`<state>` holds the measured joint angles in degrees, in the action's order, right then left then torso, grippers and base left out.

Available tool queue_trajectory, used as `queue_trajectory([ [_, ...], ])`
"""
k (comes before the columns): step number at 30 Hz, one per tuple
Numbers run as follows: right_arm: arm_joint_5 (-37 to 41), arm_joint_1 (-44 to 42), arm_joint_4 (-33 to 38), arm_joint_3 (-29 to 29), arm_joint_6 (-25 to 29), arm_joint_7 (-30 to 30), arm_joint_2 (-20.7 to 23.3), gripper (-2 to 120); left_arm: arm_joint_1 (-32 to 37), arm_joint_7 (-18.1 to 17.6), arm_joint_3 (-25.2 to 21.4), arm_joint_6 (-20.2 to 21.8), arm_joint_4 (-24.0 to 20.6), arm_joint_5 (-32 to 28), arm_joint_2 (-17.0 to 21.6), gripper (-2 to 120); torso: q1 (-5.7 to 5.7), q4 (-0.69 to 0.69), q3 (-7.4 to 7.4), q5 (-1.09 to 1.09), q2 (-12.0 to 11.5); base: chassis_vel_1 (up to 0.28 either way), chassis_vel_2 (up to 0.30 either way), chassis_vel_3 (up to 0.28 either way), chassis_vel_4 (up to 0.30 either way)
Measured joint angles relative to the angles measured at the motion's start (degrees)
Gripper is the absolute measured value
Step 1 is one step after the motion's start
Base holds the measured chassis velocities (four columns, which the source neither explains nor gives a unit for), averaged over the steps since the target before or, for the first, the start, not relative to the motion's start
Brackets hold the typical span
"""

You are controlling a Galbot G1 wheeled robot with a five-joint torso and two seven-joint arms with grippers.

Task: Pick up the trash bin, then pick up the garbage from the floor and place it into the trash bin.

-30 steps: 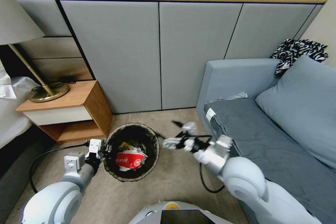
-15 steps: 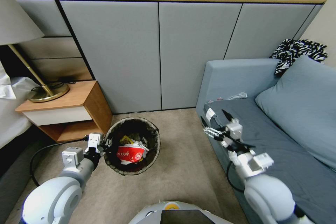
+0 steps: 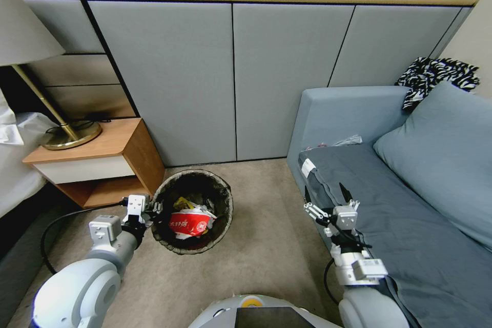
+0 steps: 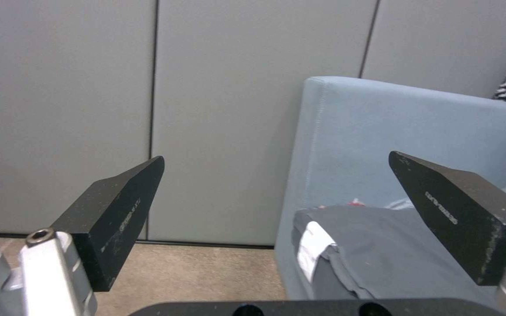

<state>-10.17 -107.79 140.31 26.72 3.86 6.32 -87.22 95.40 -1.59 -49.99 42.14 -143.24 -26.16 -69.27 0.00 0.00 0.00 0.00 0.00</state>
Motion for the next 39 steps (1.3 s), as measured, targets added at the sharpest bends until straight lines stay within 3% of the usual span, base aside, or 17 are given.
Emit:
queue_trajectory([
  [39, -0.06, 0.05, -1.55, -0.44, -1.48, 1.31, 0.35, 100, 0.74, 0.03, -0.06, 0.00, 0.00, -0.75, -0.55, 1, 0.00, 0.01, 0.01, 0.00, 0.00, 0.078, 0.079, 0.079, 0.078],
])
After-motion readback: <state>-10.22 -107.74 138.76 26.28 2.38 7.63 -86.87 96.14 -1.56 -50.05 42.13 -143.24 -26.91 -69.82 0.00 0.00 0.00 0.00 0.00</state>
